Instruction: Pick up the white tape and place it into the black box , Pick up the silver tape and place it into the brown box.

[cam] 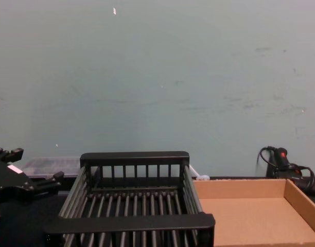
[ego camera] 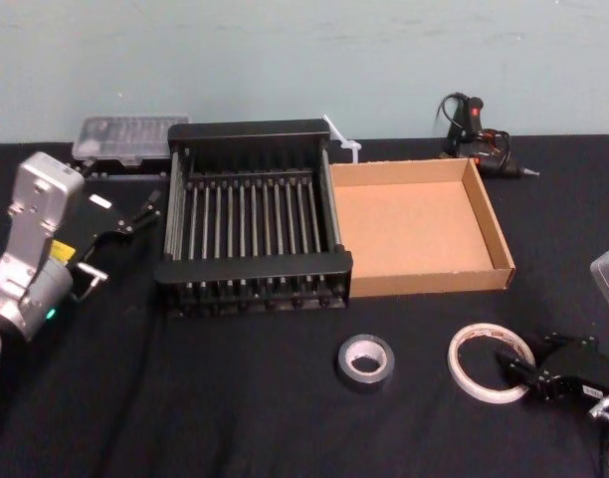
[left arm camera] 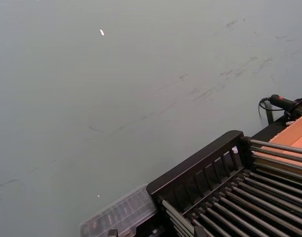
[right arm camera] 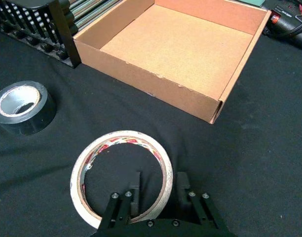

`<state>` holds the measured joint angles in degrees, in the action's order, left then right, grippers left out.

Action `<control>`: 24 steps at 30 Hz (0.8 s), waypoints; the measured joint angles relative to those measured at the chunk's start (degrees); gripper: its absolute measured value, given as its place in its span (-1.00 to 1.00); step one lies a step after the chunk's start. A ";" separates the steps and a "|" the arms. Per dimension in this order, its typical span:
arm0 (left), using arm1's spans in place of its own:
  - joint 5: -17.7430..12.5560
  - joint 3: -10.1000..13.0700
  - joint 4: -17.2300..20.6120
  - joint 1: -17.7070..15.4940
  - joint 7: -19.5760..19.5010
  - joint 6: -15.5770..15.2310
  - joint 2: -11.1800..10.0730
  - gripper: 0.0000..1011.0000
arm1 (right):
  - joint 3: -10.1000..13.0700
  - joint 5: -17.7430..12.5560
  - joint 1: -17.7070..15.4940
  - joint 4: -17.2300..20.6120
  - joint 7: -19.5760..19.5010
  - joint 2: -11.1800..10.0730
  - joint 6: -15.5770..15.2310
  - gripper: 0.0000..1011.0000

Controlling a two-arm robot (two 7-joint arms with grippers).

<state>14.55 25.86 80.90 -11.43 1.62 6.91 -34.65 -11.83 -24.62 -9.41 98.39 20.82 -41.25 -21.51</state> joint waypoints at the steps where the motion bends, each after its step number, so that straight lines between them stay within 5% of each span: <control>1: 0.00 0.00 0.00 0.00 0.00 0.00 0.00 0.98 | 0.00 0.00 -0.01 0.00 -0.01 0.00 0.00 -0.08; 10: 0.00 0.00 0.00 0.00 0.00 0.00 0.00 0.98 | 0.01 -0.03 -0.01 0.00 -0.07 0.00 0.00 -0.70; 24: 0.00 0.00 0.00 0.00 0.00 0.00 0.00 0.98 | 0.05 -0.28 -0.04 -0.09 0.33 0.00 0.18 -0.80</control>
<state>14.55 25.86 80.90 -11.43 1.62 6.91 -34.65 -11.78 -24.89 -9.46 98.30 21.15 -41.25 -21.32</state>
